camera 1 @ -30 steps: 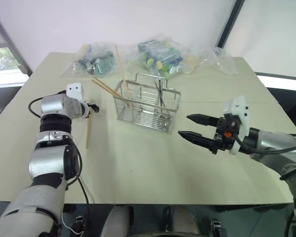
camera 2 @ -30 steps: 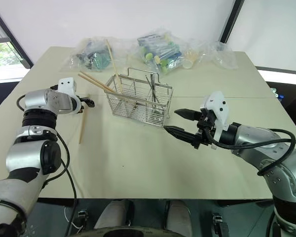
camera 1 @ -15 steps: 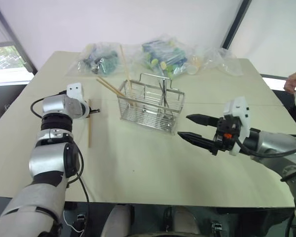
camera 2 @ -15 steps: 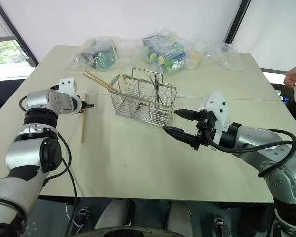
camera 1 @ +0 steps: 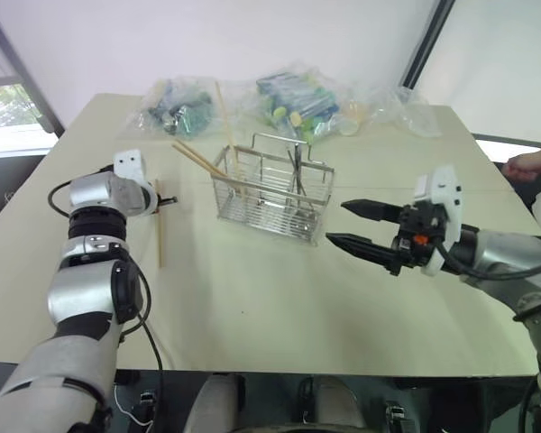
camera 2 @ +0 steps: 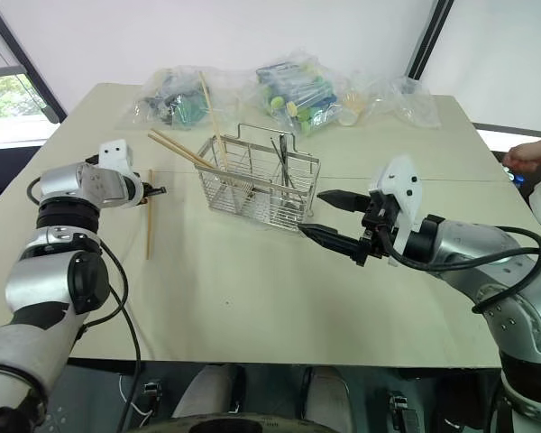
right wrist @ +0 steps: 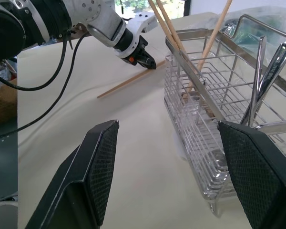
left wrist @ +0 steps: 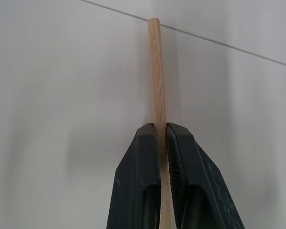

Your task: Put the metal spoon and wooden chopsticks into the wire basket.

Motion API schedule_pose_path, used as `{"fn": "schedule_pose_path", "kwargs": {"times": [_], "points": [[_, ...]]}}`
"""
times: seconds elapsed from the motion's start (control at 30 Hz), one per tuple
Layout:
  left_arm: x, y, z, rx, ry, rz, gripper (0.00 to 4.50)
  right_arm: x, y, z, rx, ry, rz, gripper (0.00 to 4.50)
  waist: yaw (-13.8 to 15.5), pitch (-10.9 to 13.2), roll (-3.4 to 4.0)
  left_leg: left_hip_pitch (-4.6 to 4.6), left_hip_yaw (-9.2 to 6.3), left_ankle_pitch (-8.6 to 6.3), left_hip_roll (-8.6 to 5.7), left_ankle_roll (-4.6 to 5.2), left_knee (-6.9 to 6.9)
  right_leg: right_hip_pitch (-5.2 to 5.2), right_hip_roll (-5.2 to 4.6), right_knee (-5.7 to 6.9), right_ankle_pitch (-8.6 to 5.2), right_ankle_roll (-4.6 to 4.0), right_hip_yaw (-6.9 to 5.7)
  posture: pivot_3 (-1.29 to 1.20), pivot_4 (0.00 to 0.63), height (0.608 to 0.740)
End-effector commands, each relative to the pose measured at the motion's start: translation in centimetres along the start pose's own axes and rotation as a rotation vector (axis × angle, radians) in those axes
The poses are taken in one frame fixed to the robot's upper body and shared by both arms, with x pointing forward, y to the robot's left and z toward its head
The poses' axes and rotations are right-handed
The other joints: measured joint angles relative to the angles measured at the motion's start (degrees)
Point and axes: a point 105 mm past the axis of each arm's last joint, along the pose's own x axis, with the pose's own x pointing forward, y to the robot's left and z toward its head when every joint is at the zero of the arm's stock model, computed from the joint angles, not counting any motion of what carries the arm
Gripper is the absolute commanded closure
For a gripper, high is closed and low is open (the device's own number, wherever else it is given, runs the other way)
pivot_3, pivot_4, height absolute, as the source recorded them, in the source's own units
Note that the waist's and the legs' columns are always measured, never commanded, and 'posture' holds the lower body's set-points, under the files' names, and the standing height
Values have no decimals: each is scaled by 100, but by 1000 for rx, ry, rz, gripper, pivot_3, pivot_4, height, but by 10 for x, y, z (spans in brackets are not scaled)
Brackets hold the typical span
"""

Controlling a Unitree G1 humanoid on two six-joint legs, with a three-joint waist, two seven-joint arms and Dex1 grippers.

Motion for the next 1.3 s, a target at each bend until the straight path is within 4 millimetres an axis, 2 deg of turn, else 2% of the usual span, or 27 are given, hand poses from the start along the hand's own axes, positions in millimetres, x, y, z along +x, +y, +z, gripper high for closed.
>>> {"fn": "schedule_pose_path", "kwargs": {"times": [0.03, 0.17, 0.27, 0.43, 0.53, 0.57, 0.7, 0.8, 0.93, 1.13, 1.3], "points": [[-18, 6, 42, -5, -187, -4, 4428, -3, -4, 15, -39, -51, -14, 1077, 1, 0, -1, -2, 0, 0, 0, 0, 0, -1, 0, -1, 0, 0, 0, 0, 150, 633], [-43, 20, 87, 43, -435, 46, 4428, -2, -6, 15, -43, -50, -18, 1077, 7, 2, -3, -3, 1, 1, 0, -4, 0, 0, -4, -4, 0, 0, 1, 0, 150, 633], [-60, 28, 108, 42, -554, 64, 4428, -2, -8, 15, -42, -52, -25, 1077, 7, 3, -4, -3, 0, 4, 0, -11, 0, 0, -5, -5, 0, -1, 6, 0, 150, 633], [-100, 31, 151, -20, -793, 24, 4428, -3, -10, 14, -41, -53, -38, 1077, 20, 3, -4, -1, 0, 5, 1, -12, 1, 1, -6, -2, 1, -1, 6, 0, 150, 633], [-141, 25, 186, -80, -1019, -23, 4428, -3, -13, 13, -40, -52, -44, 1077, 19, 4, -11, -3, -2, 6, 0, -12, 4, 2, -5, -2, 2, -2, 4, 0, 150, 633], [-148, 23, 191, -93, -1056, -38, 4428, -4, -14, 13, -39, -51, -45, 1077, 15, 4, -13, -6, -2, 6, 0, -12, 5, 1, -5, -3, 2, -3, 4, 0, 150, 633], [-199, -5, 219, -182, -1256, -259, 4428, -3, -18, 15, -48, -41, -52, 1077, 7, 4, -11, -6, 2, 5, 0, -11, 4, 2, -6, -7, 2, -2, 4, 0, 150, 633], [-212, -26, 222, -244, -1262, -435, 4428, -4, -18, 19, -52, -43, -51, 1077, 6, 1, -4, -4, 4, 6, 0, -12, 4, 4, -6, -7, 2, -2, 2, 0, 150, 633], [-218, -62, 212, -224, -1214, -653, 4428, -5, -18, 19, -53, -46, -64, 1077, 2, 2, -3, 1, 0, 6, 1, -11, 5, 8, -1, 0, 2, -2, -2, 0, 150, 633], [-203, -112, 180, -115, -1090, -840, 4428, -5, -17, 16, -45, -55, -96, 1077, -3, 3, -2, 1, 0, 7, 3, -10, 10, 10, 5, 1, 4, -5, -2, 0, 150, 633], [-185, -146, 154, -4, -1011, -877, 4428, -7, -16, 15, -42, -57, -119, 1077, 2, 3, -2, -1, 2, 7, 2, -9, 10, 10, 7, 0, 4, -5, -2, 0, 150, 633]]}}
